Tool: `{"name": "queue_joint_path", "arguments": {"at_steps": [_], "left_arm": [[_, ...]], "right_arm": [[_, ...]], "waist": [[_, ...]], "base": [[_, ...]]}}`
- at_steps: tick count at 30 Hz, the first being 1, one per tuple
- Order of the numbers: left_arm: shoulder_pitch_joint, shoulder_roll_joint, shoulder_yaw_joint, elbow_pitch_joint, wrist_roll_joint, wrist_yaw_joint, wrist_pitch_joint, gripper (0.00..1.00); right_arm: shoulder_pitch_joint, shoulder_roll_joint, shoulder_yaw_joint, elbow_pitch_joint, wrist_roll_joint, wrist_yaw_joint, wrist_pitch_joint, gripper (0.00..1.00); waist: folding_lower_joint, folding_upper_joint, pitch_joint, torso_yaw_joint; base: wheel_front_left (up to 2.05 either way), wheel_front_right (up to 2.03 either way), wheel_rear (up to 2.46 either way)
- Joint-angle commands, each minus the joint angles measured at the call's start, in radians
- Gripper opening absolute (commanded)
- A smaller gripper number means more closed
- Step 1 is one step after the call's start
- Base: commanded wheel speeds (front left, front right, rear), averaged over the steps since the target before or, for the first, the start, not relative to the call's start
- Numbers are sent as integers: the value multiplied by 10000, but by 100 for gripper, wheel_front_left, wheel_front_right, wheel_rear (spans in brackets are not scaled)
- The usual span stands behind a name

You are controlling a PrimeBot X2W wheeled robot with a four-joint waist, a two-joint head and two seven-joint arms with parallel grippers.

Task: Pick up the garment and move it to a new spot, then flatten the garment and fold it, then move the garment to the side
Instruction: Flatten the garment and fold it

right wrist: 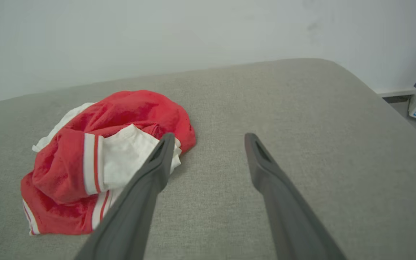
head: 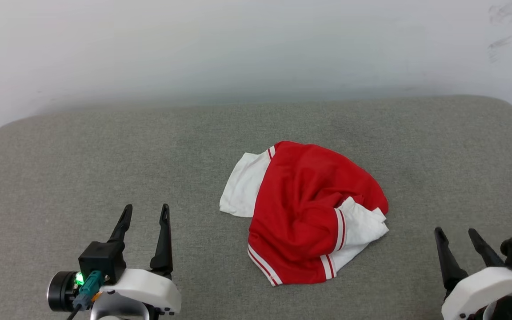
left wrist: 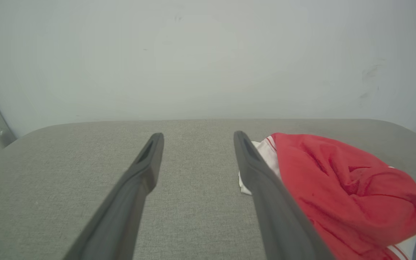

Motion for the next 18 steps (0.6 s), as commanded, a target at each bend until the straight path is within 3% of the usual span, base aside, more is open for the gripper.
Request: {"name": "queue_joint_path", "arguments": {"at_steps": [1,4,9,13,18], "left_arm": [[-180,7,-19,-59,35,25,11,100],[-353,-73,-76,-118,74,21,-24,100],[-719,-287,-259,-81,143,-21,-177,100],[-1025,-427,-338,14,111,-108,-272,100],[-1359,-552,-425,187,167,-174,-374,100]], "right_arm": [[-300,15,-127,143,92,-2,490,100],[-753,-193,-342,642,334,-2,2330,100],[-1663,-882,187,1138,1179,-3,5058,100],[-2380,-1296,698,1576,1740,-3,5956,100],[-3174,-1625,1424,2586,2119,-3,6075,100]], "waist": [[0,-1,119,82],[0,-1,397,257],[0,-1,886,633],[0,-1,1295,939],[0,-1,1707,1253]], "base": [[0,0,0],[0,0,0],[0,0,0],[0,0,0],[0,0,0]]}}
